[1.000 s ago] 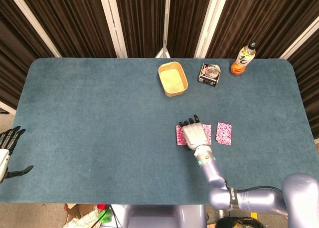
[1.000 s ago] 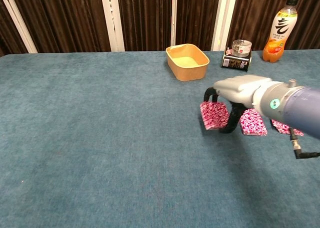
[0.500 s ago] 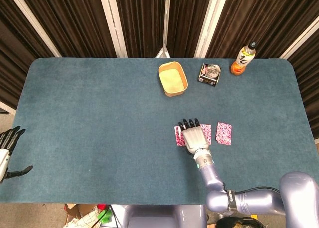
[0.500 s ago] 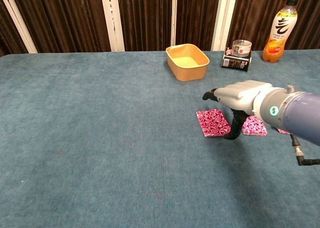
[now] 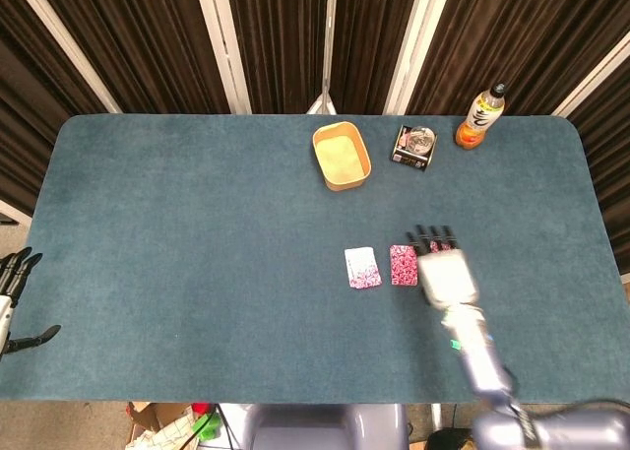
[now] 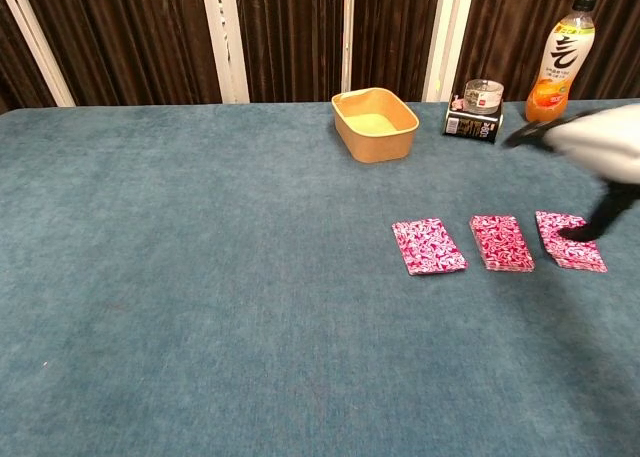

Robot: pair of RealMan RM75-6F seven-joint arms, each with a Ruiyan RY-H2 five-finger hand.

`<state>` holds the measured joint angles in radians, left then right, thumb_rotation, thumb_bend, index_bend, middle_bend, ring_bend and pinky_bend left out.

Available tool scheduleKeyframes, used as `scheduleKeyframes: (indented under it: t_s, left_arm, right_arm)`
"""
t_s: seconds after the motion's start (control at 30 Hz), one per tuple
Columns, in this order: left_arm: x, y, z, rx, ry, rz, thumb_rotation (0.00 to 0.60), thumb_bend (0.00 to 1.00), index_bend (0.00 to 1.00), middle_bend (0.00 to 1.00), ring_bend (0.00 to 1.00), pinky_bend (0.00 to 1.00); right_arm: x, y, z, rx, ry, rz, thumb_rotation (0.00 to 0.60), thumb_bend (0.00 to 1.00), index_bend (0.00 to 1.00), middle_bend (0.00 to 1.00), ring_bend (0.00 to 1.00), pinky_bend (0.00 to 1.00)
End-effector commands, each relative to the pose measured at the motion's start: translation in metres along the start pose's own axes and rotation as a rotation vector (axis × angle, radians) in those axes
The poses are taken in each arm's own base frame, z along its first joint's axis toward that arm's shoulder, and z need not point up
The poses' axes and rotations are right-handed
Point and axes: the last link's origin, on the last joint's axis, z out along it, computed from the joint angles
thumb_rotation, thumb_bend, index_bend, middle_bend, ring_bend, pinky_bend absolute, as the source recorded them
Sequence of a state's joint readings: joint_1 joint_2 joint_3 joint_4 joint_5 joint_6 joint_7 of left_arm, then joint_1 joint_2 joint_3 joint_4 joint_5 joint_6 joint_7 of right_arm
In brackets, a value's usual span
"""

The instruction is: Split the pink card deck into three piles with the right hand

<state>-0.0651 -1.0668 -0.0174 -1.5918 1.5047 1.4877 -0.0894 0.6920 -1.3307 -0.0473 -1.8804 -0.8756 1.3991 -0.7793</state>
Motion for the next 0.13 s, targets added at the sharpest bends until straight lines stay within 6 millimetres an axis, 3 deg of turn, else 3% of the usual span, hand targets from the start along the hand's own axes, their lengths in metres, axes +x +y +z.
scheduleKeyframes:
  t_s: [0.03,0.13]
  left_arm:
    - [-0.001,0.001,-0.001,-0.005,0.013,0.008,0.600,0.00,0.00,0.00,0.00,0.00]
    - [-0.002,0.002,-0.002,-0.008,0.021,0.014,0.600,0.00,0.00,0.00,0.00,0.00]
  right_arm:
    - [-0.006,0.072,-0.061,-0.083,0.119,-0.001,0.600,0.30,0.00,0.00,0.00,0.00]
    - [-0.014,0.099,-0.087,-0.113,0.190,0.010,0.600,0.30,0.00,0.00,0.00,0.00]
